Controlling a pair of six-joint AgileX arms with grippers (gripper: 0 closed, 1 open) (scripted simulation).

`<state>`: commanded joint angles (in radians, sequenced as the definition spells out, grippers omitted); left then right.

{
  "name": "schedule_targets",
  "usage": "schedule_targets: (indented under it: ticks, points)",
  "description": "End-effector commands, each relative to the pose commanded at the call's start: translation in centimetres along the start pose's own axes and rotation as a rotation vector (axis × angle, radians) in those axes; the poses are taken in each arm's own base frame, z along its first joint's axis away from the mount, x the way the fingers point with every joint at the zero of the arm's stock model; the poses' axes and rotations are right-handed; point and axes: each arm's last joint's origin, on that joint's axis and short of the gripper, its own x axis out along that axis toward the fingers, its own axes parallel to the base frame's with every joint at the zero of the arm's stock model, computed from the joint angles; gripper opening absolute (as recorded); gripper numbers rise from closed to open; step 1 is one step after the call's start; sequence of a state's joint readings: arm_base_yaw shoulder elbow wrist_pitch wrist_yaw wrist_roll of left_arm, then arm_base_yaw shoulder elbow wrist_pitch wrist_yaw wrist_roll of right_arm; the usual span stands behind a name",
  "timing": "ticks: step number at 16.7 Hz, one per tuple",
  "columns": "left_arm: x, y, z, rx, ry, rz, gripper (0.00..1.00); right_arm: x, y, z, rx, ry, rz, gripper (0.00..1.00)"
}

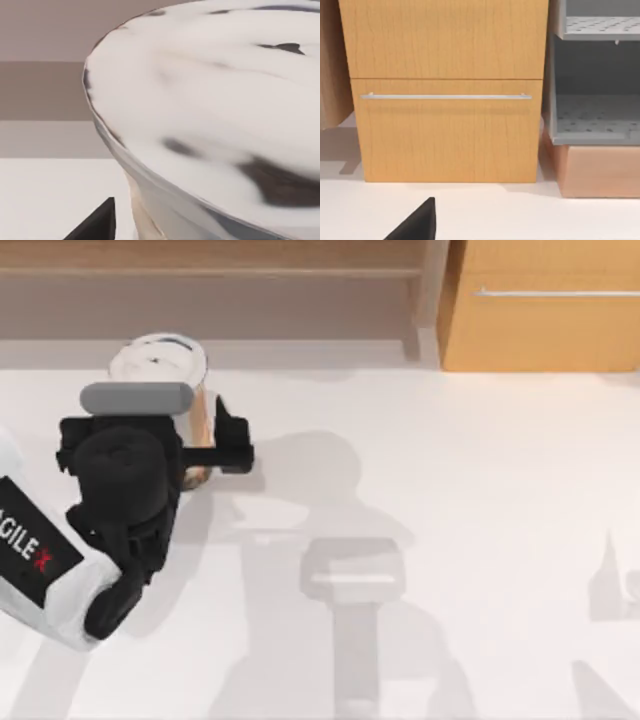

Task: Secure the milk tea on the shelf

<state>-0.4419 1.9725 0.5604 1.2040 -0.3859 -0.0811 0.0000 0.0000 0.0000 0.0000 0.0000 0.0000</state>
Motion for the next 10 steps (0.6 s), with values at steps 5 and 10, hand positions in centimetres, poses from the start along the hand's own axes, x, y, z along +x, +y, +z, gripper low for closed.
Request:
schedule_targets:
  ticks: [5, 10]
  points:
    - [0.65, 0.1, -0.07, 0.0, 0.001, 0.0, 1.0, 0.0, 0.0, 0.0, 0.0, 0.0, 0.0, 1.0]
    - [0.65, 0.1, -0.07, 0.0, 0.001, 0.0, 0.62, 0.0, 0.0, 0.0, 0.0, 0.0, 0.0, 1.0]
